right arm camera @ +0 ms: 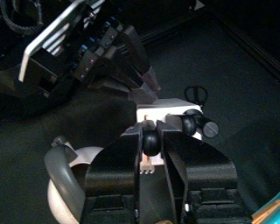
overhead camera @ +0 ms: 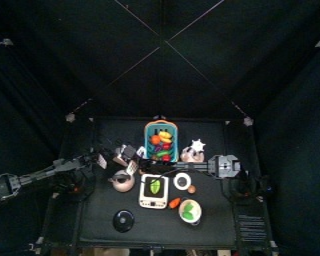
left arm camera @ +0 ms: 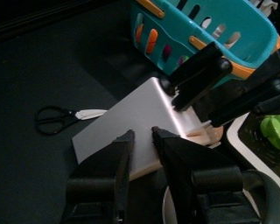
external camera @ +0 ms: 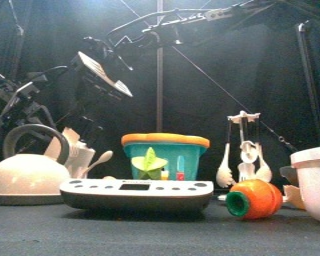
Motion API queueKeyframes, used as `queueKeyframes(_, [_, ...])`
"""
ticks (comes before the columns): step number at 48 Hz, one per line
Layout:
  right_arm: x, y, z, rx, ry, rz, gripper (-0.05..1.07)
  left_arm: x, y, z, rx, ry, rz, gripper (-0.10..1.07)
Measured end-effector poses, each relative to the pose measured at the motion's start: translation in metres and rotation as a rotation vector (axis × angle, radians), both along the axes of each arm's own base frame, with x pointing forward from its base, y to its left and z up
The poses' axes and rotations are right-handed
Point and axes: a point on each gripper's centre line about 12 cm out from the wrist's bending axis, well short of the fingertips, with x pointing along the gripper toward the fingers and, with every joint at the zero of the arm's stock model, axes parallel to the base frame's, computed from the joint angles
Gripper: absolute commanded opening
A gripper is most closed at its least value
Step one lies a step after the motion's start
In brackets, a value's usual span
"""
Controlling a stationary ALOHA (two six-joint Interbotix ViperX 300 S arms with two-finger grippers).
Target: Grab cleaver handle
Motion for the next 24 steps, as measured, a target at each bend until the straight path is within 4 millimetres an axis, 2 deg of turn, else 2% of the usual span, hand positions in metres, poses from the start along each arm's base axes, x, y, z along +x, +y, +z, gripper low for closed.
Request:
queueKeyframes(15, [-0.003,0.0,0.006,-0.009,0.007,-0.015,0.51,0.0,0.0,0.0,0.0,0.0,0.0,0.69])
queueKeyframes(24, [-0.009,0.004,0.025,-0.013,-0.012,-0.022,0.51,0.0,0.0,0.0,0.0,0.0,0.0,0.69])
